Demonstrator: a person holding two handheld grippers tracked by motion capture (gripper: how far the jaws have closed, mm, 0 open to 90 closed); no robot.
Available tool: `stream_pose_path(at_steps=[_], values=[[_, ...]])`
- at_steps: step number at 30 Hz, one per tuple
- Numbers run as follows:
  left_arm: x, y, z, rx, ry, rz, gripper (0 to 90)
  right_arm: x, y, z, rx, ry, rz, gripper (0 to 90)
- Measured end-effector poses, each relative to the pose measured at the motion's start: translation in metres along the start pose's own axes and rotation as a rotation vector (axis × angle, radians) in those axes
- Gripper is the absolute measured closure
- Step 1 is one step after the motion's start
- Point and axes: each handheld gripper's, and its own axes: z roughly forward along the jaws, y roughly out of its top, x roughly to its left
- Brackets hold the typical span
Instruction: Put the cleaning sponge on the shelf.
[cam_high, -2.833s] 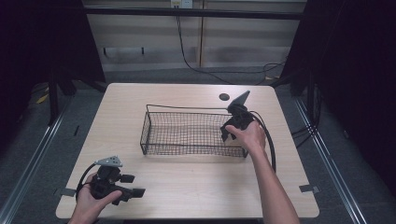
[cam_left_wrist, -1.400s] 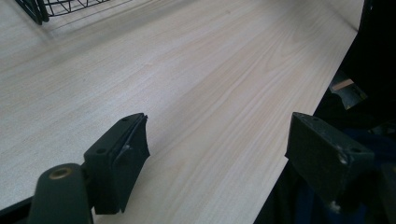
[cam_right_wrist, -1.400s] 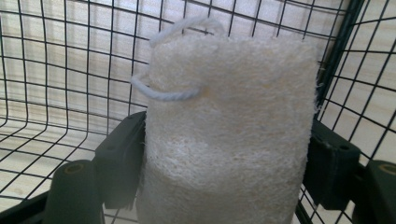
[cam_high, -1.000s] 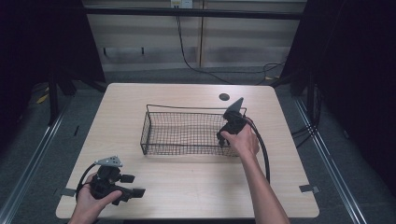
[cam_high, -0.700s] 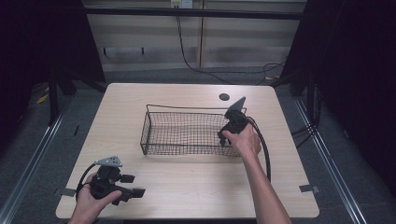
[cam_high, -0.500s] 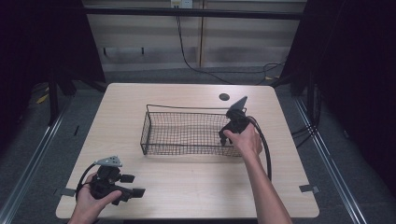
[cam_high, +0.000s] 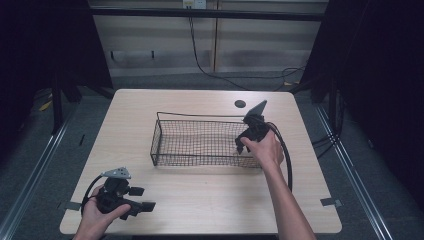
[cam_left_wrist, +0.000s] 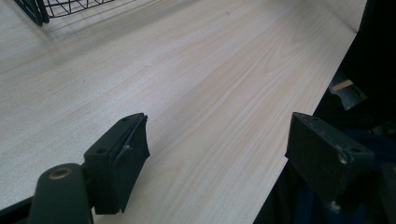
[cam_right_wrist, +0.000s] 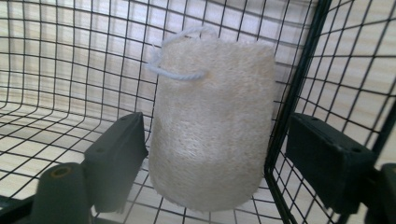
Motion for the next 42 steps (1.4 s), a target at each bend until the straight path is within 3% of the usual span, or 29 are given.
stream_pose_path(at_steps=[5,17,26,29,33,40,42], values=[[0.000,0.000,0.000,0.004,0.002,0.005,20.5,-0.002,-0.001,-0.006,-0.023,0.012,0.003,19.0],[0.000,0.000,0.001,0.003,0.005,0.004,20.5,-0.005,-0.010,-0.019,-0.065,0.021,-0.048,15.4],[0.000,0.000,0.001,0.004,0.006,0.001,20.5,-0.011,-0.021,-0.028,-0.109,0.094,-0.112,16.2],[0.000,0.000,0.001,0.002,0.007,0.002,20.5,-0.014,-0.025,-0.030,-0.124,0.098,-0.129,16.9],[0.000,0.000,0.001,0.003,0.009,0.000,20.5,-0.017,-0.034,-0.036,-0.156,0.147,-0.150,21.2],[0.000,0.000,0.001,0.009,0.012,0.004,20.5,-0.015,-0.043,-0.045,-0.203,0.162,-0.188,22.2],[0.000,0.000,0.001,0.011,0.011,0.004,20.5,-0.012,-0.047,-0.049,-0.221,0.193,-0.214,22.3]])
